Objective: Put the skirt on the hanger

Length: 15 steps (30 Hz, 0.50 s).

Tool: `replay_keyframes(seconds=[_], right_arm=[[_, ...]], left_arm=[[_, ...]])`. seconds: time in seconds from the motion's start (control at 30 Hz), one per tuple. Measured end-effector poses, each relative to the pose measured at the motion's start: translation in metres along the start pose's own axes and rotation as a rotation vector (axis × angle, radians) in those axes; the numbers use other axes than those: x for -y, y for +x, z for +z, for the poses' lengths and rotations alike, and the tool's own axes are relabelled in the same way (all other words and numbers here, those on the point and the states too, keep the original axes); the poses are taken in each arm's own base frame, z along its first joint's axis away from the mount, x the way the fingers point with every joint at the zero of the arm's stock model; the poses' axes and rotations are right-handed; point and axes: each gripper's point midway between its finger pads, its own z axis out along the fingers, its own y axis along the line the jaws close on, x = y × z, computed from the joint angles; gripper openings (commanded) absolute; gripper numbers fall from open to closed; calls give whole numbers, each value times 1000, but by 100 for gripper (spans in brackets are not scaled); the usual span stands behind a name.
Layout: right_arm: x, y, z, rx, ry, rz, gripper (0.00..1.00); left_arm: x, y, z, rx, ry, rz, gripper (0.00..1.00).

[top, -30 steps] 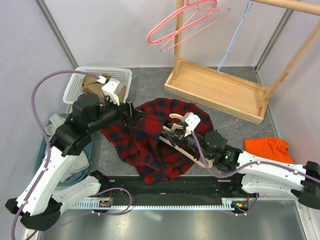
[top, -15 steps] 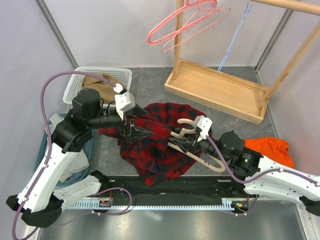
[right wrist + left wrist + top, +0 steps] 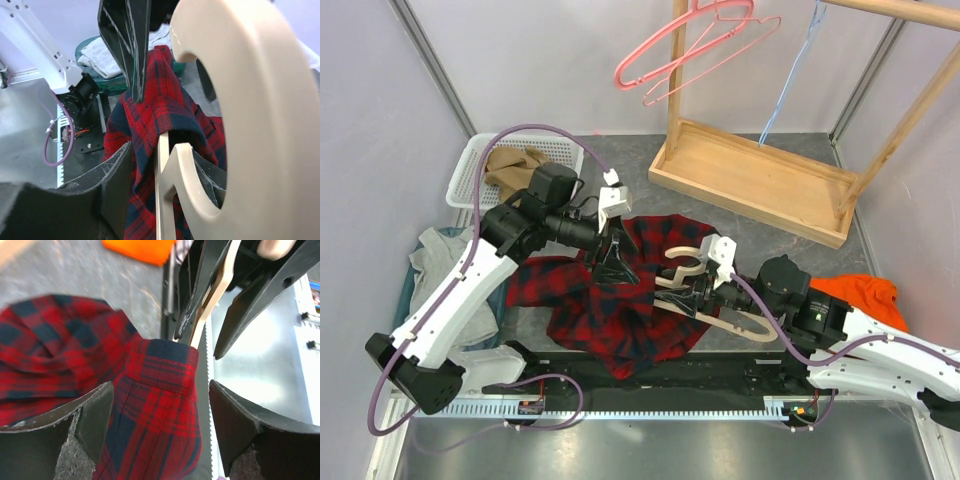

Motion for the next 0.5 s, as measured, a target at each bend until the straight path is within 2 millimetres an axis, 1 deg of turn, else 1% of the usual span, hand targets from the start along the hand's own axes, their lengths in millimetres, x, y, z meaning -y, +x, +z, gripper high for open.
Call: replay_keyframes(seconds=[0.17, 0.23, 0.33, 0.37, 0.43, 0.5], right_arm=[[-5, 2, 5, -19, -32, 6, 0], [-6, 4, 7, -27, -39, 8, 0], [-7, 6, 8, -35, -43, 9, 0], [-7, 6, 8, -37, -46, 9, 0], [-8, 5, 8, -39, -51, 12, 0], [-9, 5, 7, -45, -55, 14, 0]], left_arm=[[16, 20, 10, -63, 65, -24, 72], [20, 26, 13, -80, 83, -30, 68], [24, 34, 16, -103, 97, -41, 46], [25, 38, 17, -115, 101, -47, 35], [25, 42, 20, -133, 106, -57, 33], [25, 44, 23, -143, 112, -60, 29]])
